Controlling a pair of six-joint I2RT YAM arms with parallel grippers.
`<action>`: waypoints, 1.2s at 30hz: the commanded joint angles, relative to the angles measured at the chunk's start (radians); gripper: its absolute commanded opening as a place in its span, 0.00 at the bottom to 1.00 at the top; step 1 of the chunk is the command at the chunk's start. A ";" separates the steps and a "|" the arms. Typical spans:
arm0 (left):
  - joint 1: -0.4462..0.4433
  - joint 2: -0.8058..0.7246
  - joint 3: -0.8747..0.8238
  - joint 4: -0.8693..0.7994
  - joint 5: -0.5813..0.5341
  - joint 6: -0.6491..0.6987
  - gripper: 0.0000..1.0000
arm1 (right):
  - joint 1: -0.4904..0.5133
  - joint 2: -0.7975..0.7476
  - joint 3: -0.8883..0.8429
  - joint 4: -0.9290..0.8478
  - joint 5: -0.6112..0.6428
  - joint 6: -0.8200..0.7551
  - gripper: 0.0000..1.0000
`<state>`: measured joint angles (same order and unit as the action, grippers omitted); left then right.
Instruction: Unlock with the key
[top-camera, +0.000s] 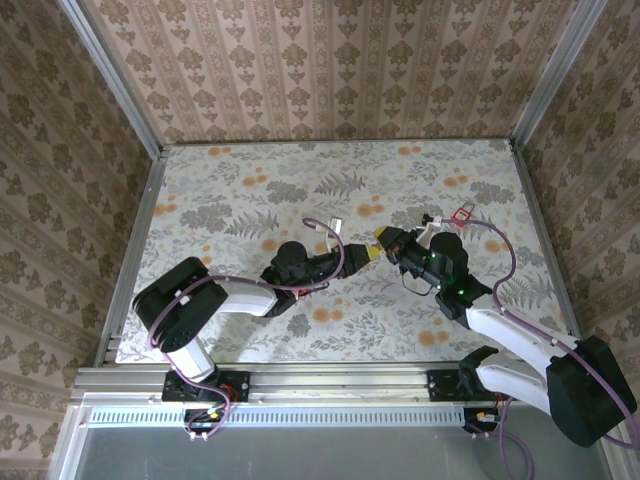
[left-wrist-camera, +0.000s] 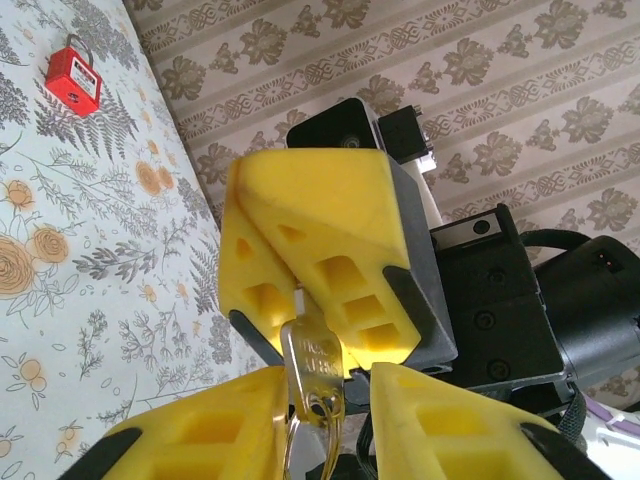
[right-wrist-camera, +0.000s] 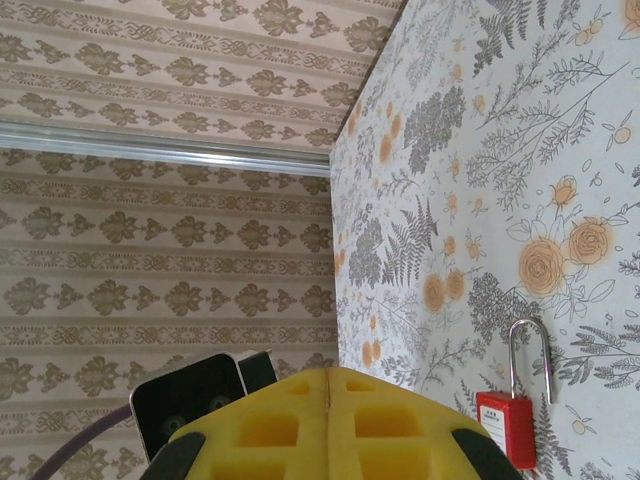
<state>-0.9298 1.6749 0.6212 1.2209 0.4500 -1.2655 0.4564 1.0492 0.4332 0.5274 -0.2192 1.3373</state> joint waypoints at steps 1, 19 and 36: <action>-0.006 0.004 0.000 0.054 0.016 -0.004 0.25 | 0.007 0.000 0.033 0.028 0.029 -0.018 0.00; 0.000 0.017 0.031 0.051 0.029 -0.005 0.00 | 0.013 0.008 0.006 0.057 0.026 -0.013 0.00; 0.008 -0.305 0.093 -0.828 -0.008 0.581 0.00 | -0.099 -0.228 0.253 -0.858 0.150 -0.418 1.00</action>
<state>-0.9180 1.4086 0.6819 0.6327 0.4595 -0.8761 0.3771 0.8341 0.6277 -0.0719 -0.1406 1.0637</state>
